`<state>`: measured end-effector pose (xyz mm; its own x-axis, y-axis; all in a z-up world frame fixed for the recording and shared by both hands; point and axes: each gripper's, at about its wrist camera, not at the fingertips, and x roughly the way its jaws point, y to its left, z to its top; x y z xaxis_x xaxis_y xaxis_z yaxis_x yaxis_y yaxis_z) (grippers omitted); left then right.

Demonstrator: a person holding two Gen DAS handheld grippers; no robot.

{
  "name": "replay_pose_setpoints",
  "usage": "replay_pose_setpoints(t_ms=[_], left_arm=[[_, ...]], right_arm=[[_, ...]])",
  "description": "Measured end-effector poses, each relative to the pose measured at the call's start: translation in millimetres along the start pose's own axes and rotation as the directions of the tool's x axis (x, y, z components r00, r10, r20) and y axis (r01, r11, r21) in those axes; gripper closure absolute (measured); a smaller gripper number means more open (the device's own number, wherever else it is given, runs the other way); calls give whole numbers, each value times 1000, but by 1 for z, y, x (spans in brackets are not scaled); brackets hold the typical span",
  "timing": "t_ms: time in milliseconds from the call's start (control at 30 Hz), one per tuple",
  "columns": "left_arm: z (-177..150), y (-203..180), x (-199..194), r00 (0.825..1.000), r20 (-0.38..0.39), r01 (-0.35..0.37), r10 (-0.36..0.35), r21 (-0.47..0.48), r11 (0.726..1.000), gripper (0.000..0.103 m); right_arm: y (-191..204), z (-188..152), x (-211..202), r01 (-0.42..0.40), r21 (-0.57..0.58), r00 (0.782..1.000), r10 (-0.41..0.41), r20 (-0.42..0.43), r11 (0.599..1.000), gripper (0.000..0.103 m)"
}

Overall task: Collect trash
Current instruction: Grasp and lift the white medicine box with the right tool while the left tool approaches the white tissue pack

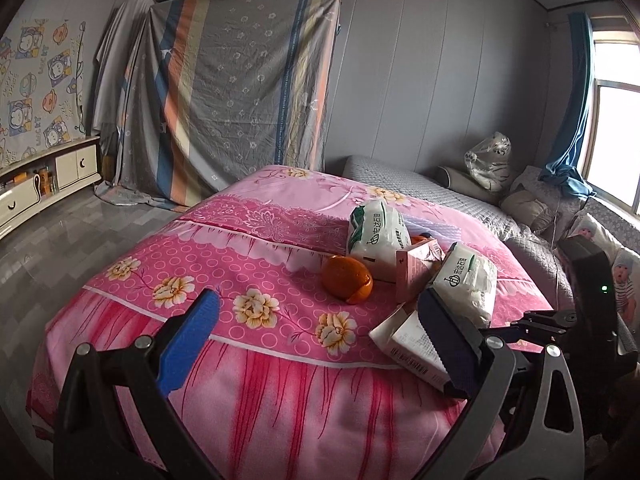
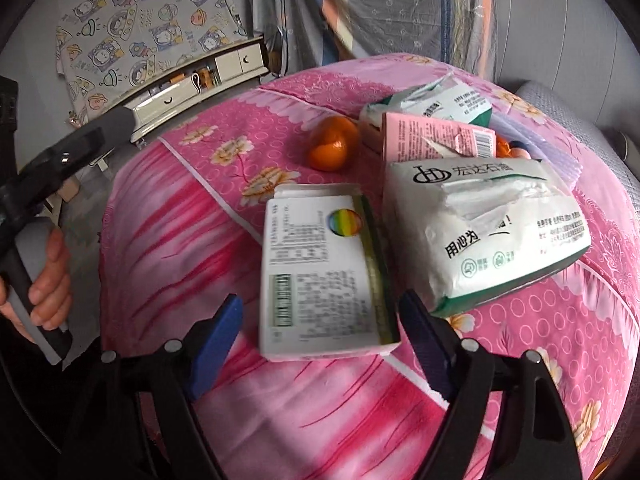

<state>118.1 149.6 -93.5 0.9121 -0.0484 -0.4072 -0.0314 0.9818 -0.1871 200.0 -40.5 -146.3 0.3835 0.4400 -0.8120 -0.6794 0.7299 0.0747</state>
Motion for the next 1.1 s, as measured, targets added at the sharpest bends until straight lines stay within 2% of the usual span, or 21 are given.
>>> replay_pose_setpoints(t_ms=[100, 133, 167, 300, 367, 467, 567, 667, 733, 867, 1000, 1100], left_arm=[[0, 1, 1, 1000, -3, -7, 7, -2, 1000, 8], [1, 1, 2, 1000, -4, -9, 9, -2, 1000, 8], [0, 1, 2, 1000, -5, -13, 13, -1, 1000, 8], [2, -1, 1, 999, -6, -31, 31, 7, 999, 8], [3, -3, 2, 999, -11, -33, 33, 14, 999, 8], [4, -9, 6, 999, -29, -22, 23, 44, 999, 8], [5, -22, 17, 997, -68, 37, -31, 95, 995, 8], [3, -43, 34, 987, -129, 116, -96, 154, 981, 8], [2, -61, 47, 974, -169, 183, -151, 193, 964, 8], [4, -94, 74, 935, -260, 304, -240, 243, 921, 8], [13, -118, 109, 869, -361, 435, -337, 237, 869, 8], [18, -130, 126, 831, -412, 497, -373, 248, 832, 8]], right_arm=[[-2, 2, 11, 8, -3, 1000, -8, -30, 1000, 27], [-2, 3, 14, 13, -7, 999, -13, -35, 1000, 37], [-1, 4, 16, 17, -16, 999, -18, -42, 1000, 39], [-1, 3, 17, 16, -10, 999, -16, -43, 1000, 40], [-5, 0, 9, -13, 18, 999, 13, -29, 1000, 40], [-14, -10, -13, -113, 76, 993, 115, -11, 991, 40], [-30, -29, -42, -185, 161, 983, 182, 36, 969, 40], [-52, -56, -74, -220, 268, 974, 197, 112, 938, 40], [-67, -75, -97, -221, 324, 970, 173, 172, 920, 40], [-91, -107, -134, -201, 413, 959, 94, 266, 888, 40], [-105, -124, -152, -192, 453, 951, 52, 305, 871, 40], [-108, -132, -156, -198, 461, 947, 47, 318, 865, 40]])
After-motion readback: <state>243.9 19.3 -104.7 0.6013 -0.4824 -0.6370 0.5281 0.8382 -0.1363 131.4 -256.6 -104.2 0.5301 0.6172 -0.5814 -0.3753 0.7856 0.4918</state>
